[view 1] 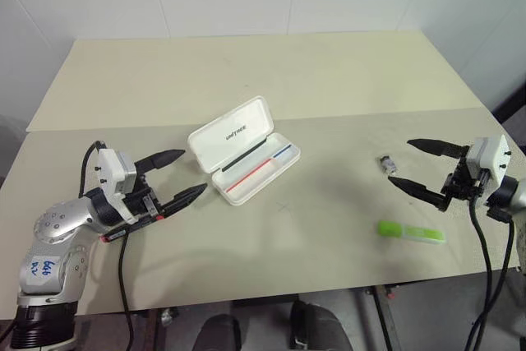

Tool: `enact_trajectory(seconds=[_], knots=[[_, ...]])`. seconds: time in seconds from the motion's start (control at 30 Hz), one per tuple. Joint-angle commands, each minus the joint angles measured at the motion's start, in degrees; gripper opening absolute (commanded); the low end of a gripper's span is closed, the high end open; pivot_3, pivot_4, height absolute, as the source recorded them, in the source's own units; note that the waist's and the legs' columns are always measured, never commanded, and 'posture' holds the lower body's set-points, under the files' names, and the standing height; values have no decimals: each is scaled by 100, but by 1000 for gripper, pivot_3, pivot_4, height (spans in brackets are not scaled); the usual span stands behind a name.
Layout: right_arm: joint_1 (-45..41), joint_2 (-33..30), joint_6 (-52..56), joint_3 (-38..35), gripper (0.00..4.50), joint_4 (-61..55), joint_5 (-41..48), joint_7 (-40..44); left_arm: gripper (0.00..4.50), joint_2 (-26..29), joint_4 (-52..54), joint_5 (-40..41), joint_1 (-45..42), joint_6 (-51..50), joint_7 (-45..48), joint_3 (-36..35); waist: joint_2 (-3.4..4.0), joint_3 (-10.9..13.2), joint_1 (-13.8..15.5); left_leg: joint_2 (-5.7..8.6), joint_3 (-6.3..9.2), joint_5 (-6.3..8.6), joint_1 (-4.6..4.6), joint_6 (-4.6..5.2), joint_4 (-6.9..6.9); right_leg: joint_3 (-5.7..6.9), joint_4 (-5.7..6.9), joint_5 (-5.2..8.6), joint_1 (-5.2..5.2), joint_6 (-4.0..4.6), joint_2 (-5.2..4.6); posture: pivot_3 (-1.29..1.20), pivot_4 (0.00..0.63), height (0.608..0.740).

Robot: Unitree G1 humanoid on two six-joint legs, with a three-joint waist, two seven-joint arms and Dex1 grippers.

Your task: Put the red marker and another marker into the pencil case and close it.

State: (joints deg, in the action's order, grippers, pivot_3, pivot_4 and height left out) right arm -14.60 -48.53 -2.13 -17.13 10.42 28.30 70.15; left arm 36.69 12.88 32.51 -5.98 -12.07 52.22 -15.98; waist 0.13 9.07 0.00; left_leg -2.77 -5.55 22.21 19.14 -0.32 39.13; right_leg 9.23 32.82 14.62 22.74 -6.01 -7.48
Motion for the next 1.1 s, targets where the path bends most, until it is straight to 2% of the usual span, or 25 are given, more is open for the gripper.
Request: enact_trajectory(seconds=[0.03, 0.23, 0.5, 0.7, 0.9, 1.1], knots=[[-11, -203, 135, -185, 4500, -272, 211, 227, 4463, 125, 227, 222, 35, -74, 126, -153, 0, 0, 5, 0, 0, 0, 0, 0, 0, 0, 0, 0, 0, 0, 0, 0, 150, 740], [20, -284, 281, -174, 4500, -379, 219, 401, 4463, 75, 363, 282, 9, -206, 105, -37, 0, 0, 12, 1, 1, 0, 1, 0, 2, 0, 0, 0, -1, 0, -1, 0, 150, 740], [-137, -52, 364, 72, 4500, -553, 191, 346, 4463, 140, 469, 260, -18, -285, 205, 13, -1, 0, 12, 1, 1, 0, 1, 0, 2, 0, 0, 0, -1, 0, 0, 0, 150, 740], [-462, 237, 439, 397, 4500, -743, 231, 365, 2589, 247, 526, 70, -134, -430, 133, 212, -1, -1, 5, 1, 0, 0, 0, -1, 4, -1, 0, 0, -1, 0, 1, 0, 150, 740], [-590, 260, 664, 609, 4500, -978, 352, 584, 2589, 378, 515, -130, -441, -870, -37, 654, -2, -1, 43, 3, 3, 0, 2, -1, 5, -1, 2, 0, -1, 0, -1, 0, 150, 740], [-659, 289, 717, 616, 4500, -1097, 417, 606, 2589, 33, 162, -750, -1278, -1189, -595, 1416, -2, -1, 136, 5, 1, -1, 1, -1, 4, 1, 1, 0, -1, 0, 0, 0, 150, 740]])
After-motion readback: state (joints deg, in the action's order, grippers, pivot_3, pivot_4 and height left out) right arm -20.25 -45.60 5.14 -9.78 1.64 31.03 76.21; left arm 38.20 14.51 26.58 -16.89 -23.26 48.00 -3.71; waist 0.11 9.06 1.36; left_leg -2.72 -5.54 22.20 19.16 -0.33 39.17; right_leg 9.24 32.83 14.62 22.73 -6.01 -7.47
